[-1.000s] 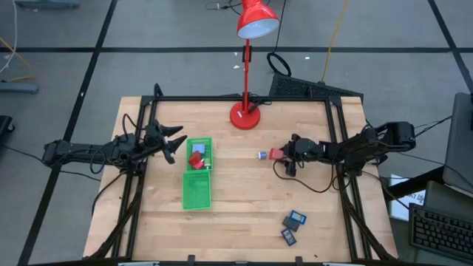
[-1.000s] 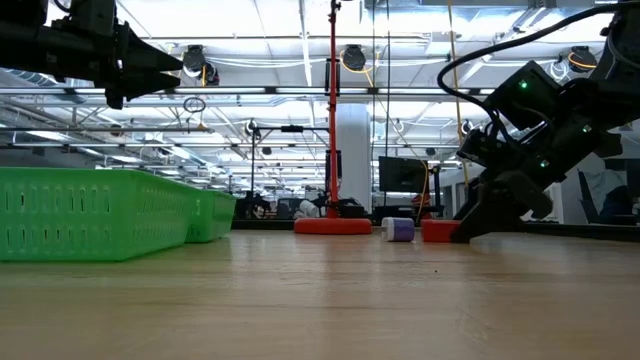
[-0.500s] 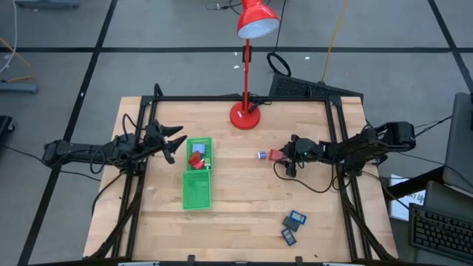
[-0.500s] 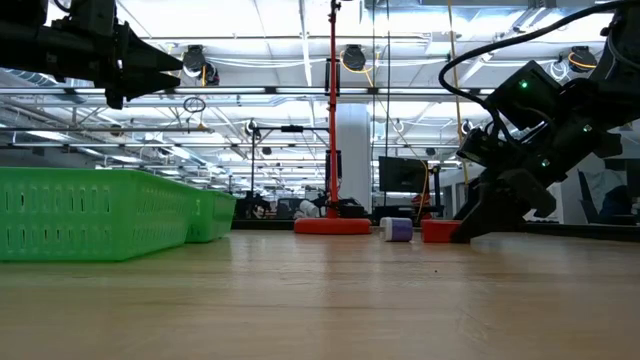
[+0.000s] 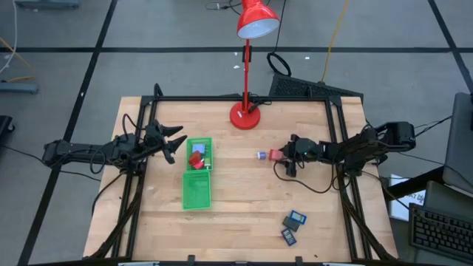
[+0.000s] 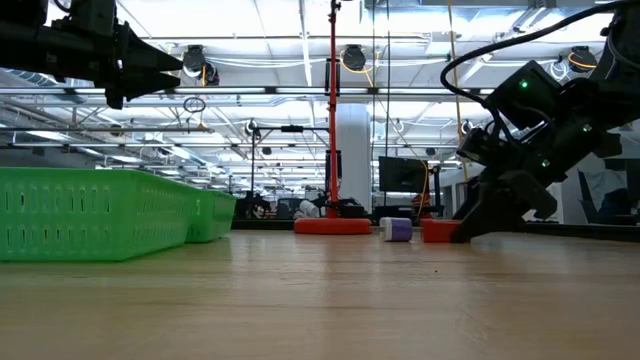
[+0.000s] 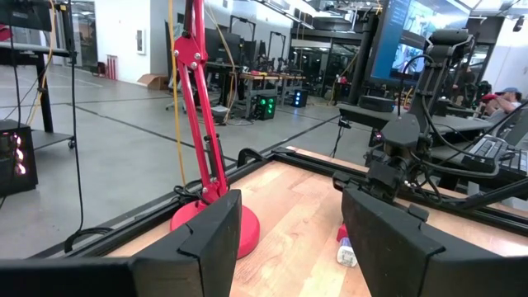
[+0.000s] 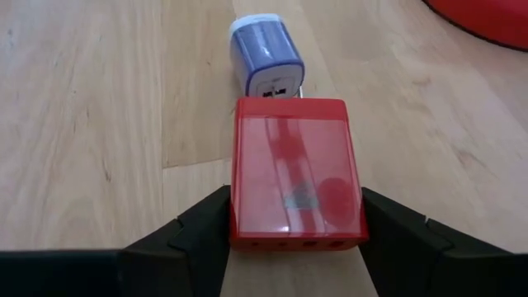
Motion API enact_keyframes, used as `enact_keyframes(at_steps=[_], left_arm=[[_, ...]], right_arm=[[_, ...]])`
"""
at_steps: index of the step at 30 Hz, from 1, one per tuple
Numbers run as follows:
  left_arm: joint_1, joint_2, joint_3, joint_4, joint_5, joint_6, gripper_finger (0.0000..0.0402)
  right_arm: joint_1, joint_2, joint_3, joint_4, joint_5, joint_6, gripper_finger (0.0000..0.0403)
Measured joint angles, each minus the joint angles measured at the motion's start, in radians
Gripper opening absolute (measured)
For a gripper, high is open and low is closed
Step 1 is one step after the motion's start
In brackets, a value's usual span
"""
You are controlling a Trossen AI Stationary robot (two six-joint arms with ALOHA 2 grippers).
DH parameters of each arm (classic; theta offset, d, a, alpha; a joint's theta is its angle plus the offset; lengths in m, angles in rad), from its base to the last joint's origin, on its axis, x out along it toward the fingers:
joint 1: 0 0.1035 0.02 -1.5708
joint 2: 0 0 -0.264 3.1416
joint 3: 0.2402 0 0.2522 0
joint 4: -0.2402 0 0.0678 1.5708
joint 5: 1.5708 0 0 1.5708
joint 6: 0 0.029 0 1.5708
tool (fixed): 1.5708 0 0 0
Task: Pick & Place Office items
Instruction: Put the red charger adapter into the top green bin
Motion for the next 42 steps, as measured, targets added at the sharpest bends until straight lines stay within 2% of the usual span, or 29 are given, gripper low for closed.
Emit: enact_keyframes(at_steps=[7,20,28,42], left_arm=[[0.000,0.000,0.000,0.000,0.000,-0.001,0.0214],[0.000,0.000,0.000,-0.010,0.000,-0.032,0.0214],[0.000,0.051,0.000,-0.008,0.001,-0.071,0.0214],[0.000,0.113,0.000,0.015,0.001,-0.110,0.0214]], right_arm=[[0.000,-0.019,0.007,0.019,0.000,0.000,0.0222],[0.000,-0.156,0.007,0.022,-0.002,-0.011,0.0220],[0.000,-0.178,0.007,0.120,-0.007,-0.029,0.0219],[0.000,-0.178,0.007,0.323,-0.187,-0.023,0.0220]])
